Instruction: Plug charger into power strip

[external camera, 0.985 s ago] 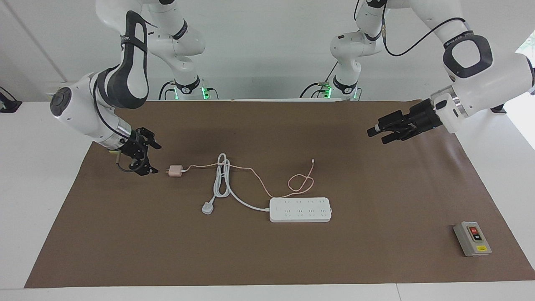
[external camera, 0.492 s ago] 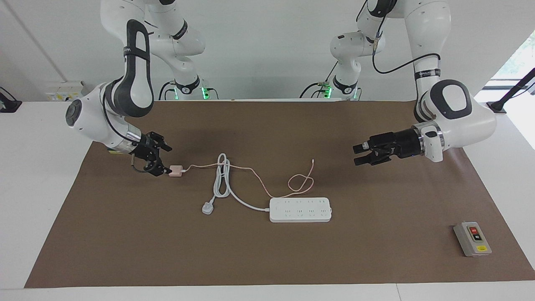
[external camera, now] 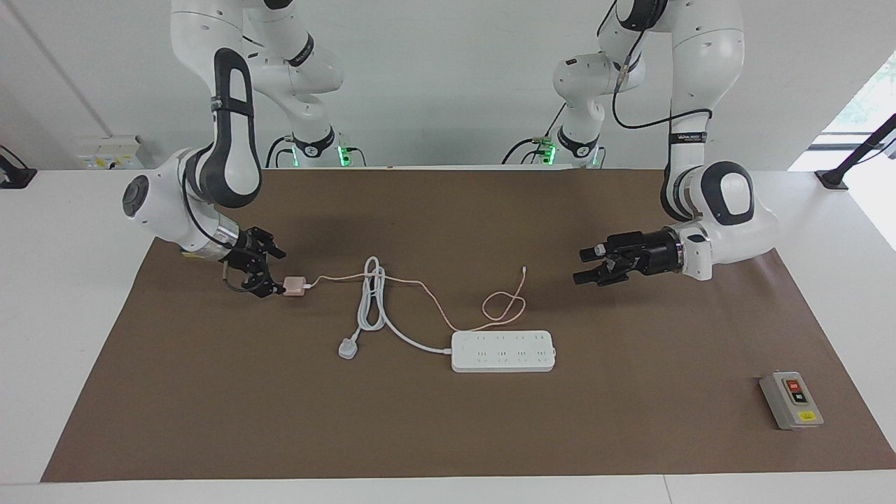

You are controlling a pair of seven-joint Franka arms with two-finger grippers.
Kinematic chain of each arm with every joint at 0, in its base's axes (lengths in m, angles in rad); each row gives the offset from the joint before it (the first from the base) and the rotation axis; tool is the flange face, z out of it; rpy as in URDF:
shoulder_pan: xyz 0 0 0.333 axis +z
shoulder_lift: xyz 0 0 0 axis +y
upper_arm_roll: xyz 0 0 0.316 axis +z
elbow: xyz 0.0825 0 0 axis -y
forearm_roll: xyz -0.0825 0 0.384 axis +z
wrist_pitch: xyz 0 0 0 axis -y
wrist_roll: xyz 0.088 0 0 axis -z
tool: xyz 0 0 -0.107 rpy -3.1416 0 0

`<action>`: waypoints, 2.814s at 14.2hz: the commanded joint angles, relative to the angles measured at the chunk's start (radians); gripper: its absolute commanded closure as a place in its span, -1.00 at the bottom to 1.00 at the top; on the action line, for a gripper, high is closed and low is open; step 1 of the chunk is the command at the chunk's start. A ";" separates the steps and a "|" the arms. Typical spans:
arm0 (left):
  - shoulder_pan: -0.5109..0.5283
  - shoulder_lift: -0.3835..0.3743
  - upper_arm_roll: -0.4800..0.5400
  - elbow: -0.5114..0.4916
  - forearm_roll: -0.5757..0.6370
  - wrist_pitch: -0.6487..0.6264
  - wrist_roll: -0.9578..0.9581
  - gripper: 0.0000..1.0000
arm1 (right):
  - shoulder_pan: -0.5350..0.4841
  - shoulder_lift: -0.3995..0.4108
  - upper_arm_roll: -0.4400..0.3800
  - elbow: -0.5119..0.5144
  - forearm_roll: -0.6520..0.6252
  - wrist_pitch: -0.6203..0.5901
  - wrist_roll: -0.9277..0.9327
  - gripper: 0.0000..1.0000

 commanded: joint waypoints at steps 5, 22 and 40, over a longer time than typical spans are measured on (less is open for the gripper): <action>-0.005 0.008 -0.005 -0.185 -0.084 -0.057 0.243 -1.00 | -0.019 0.016 0.006 -0.041 0.026 0.040 -0.068 -1.00; -0.164 -0.028 -0.007 -0.259 -0.248 0.061 0.198 -1.00 | -0.004 0.034 0.009 -0.058 0.053 0.130 -0.036 -1.00; -0.222 -0.005 -0.007 -0.230 -0.311 0.102 0.199 -1.00 | 0.024 0.036 0.009 -0.066 0.061 0.150 -0.021 0.27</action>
